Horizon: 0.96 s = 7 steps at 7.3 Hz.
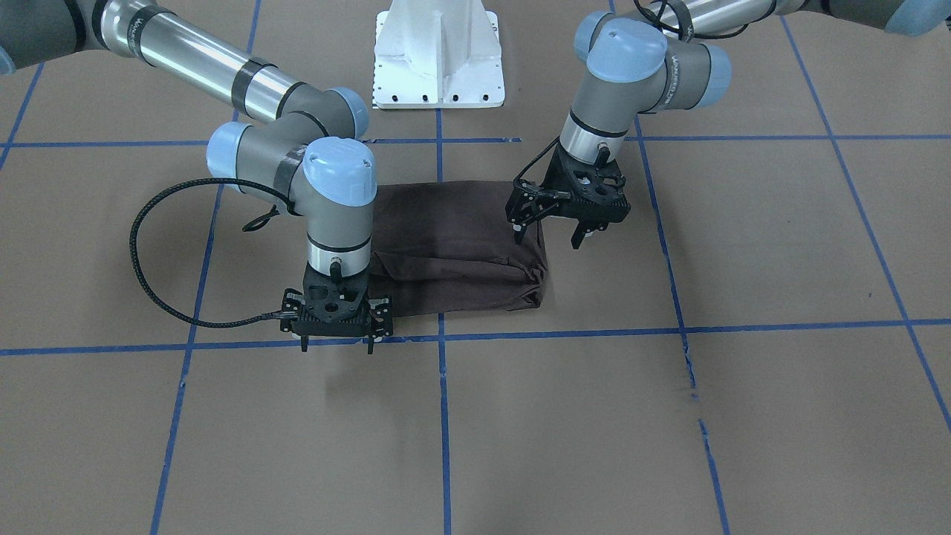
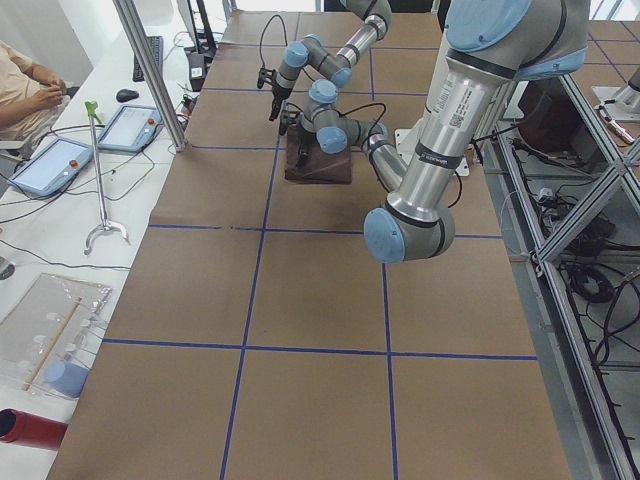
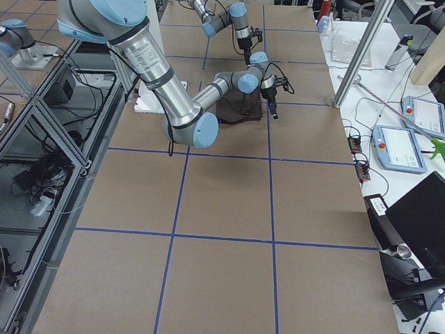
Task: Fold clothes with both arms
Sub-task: 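Raise the right gripper away from the shirt while the left gripper holds, then release the shirt with the left gripper and lift it away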
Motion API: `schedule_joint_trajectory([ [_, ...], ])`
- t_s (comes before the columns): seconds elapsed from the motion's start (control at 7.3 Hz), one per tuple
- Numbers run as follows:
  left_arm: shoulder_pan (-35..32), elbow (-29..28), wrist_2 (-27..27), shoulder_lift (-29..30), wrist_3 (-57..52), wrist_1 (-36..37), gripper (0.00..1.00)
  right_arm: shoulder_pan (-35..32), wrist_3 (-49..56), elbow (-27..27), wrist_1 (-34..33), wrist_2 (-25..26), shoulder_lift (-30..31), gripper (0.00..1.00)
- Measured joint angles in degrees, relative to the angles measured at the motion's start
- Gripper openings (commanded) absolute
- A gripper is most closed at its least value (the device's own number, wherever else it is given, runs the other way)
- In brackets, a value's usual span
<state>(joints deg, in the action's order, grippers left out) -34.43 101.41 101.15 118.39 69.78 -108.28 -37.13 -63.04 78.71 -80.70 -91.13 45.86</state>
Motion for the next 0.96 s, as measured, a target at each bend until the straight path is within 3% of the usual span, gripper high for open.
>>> schedule_joint_trajectory([
  [0.55,3.50,-3.34,-3.62,0.59,0.91,0.66,1.00,1.62,-0.27,9.01,-0.15,-2.17,4.13,1.00],
  [0.96,7.19,-5.39,-8.13,1.28,1.05,0.81,1.00,1.71,-0.24,10.12,-0.16,-2.29,4.88,1.00],
])
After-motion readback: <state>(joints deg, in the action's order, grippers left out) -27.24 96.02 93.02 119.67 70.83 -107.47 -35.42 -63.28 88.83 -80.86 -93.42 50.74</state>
